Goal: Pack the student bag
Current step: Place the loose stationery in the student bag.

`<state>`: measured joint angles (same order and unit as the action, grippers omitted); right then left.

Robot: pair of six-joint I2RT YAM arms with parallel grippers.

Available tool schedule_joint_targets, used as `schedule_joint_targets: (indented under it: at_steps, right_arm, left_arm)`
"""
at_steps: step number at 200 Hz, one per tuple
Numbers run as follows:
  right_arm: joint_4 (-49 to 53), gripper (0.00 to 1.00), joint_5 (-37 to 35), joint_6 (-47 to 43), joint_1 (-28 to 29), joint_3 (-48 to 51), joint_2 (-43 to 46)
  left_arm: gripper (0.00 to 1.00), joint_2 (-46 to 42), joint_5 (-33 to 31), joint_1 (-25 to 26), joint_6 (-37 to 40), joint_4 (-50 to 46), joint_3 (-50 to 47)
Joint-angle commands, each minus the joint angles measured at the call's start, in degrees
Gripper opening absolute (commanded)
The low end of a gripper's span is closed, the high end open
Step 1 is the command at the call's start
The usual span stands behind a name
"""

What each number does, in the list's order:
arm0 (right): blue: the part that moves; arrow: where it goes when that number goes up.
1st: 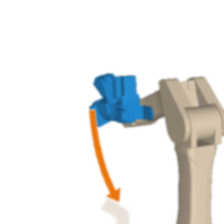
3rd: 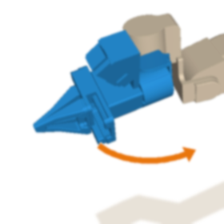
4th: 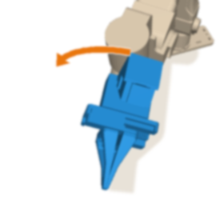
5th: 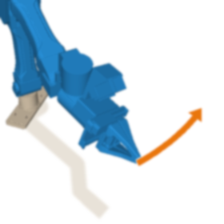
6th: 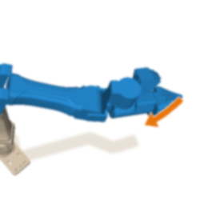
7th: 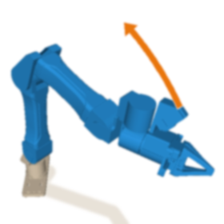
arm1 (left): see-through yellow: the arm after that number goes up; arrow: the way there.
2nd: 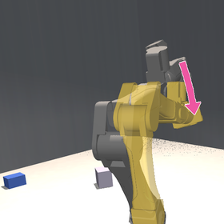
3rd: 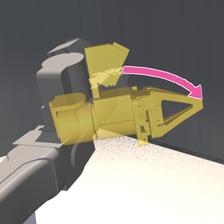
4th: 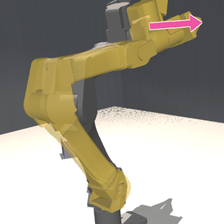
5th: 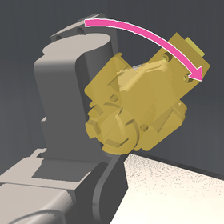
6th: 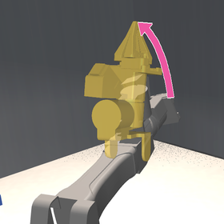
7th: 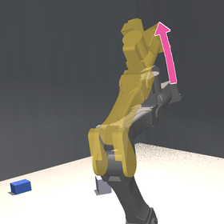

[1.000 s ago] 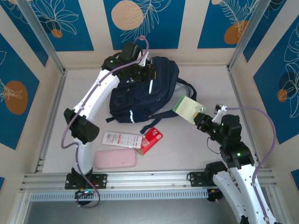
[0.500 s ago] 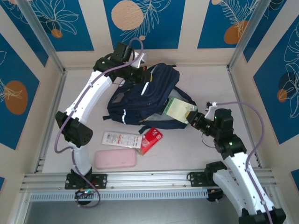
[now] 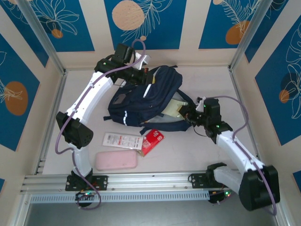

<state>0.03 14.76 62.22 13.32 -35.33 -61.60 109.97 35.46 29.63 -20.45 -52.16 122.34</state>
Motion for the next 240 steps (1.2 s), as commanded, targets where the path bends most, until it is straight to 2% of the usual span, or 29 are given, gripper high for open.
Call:
schedule_joint_targets:
  at_steps: [1,45,77,104,113,135,151,167,216,240]
  right_arm:
    - [-8.0,0.00,-0.8,5.3,2.5,-5.0,-5.5]
    - [-14.3,0.00,-3.6,6.5,10.8,-15.5,-22.5]
    - [-13.3,0.00,-10.9,12.7,15.3,-23.5,-35.5]
    - [-22.1,0.00,-13.4,16.1,17.6,-27.5,-44.7]
    - [-27.2,0.08,-12.2,16.3,17.9,-28.3,-47.5]
    - [-33.0,0.42,-9.2,17.1,17.6,-29.5,-51.9]
    - [-36.6,0.56,-9.2,16.3,17.3,-26.6,-50.6]
    - [-35.4,0.65,-9.3,13.6,16.2,-24.0,-46.9]
    - [-38.7,0.83,-4.4,6.5,11.5,-12.9,-32.1]
    - [-29.8,0.86,-7.1,1.6,10.1,-9.2,-22.8]
  left_arm:
    - [0.00,-4.8,7.7,0.0,0.0,8.9,1.6]
    - [0.00,-4.6,8.2,-0.1,-0.9,9.6,1.7]
    - [0.00,-4.4,8.8,0.0,-1.6,10.1,1.5]
    - [0.00,-3.9,9.8,-0.1,-2.3,11.2,1.7]
    - [0.00,-3.3,10.2,-0.2,-2.9,11.5,1.8]
    - [0.00,-2.1,11.2,-0.6,-4.2,12.3,1.8]
    - [0.00,-1.5,11.4,-1.1,-4.6,12.6,1.7]
    - [0.00,-1.1,11.2,-1.7,-5.0,13.0,1.1]
    - [0.00,-0.1,9.7,-4.2,-6.4,13.3,0.3]
    - [0.00,-0.4,8.8,-5.1,-6.6,13.5,-0.2]
